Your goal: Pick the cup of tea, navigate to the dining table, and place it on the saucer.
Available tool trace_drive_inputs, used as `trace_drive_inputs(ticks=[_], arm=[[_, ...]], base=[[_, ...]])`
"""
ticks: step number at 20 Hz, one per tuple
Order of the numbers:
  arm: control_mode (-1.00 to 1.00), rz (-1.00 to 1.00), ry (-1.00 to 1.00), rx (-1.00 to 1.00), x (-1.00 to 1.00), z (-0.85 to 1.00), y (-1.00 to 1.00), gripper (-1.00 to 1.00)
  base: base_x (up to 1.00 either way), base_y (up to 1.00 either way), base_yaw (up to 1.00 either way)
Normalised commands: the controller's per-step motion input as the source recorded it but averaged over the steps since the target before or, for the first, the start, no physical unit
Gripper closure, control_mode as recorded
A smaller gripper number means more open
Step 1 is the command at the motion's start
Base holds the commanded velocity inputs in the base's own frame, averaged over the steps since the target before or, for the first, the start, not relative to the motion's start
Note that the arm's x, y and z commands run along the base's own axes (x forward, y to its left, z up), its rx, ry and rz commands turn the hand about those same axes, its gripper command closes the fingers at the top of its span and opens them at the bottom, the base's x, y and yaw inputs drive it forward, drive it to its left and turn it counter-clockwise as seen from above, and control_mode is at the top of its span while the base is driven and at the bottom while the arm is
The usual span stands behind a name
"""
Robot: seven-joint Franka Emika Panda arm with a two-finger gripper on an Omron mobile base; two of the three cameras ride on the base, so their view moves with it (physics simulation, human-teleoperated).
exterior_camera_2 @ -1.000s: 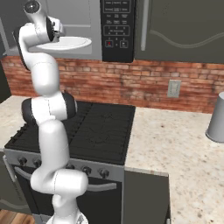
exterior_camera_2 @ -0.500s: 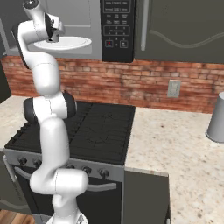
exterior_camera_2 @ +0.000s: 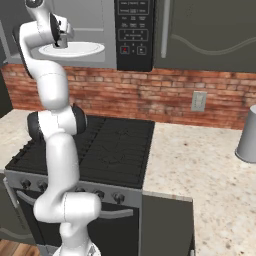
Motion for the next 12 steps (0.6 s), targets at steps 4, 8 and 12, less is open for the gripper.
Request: trace_drive_inputs(ticks=[4, 8, 12], arm=[[-1.0, 0.0, 0.0, 0.0, 0.0, 0.0, 0.0, 1.0], [-1.0, 0.0, 0.01, 0.0, 0.0, 0.0, -0.01, 1.0], [-1.0, 0.0, -0.1, 0.01, -0.62, 0.0, -0.26, 1.0]], base=[[0.0, 0.0, 0.0], [0.0, 0.0, 0.0], [0.0, 0.0, 0.0]])
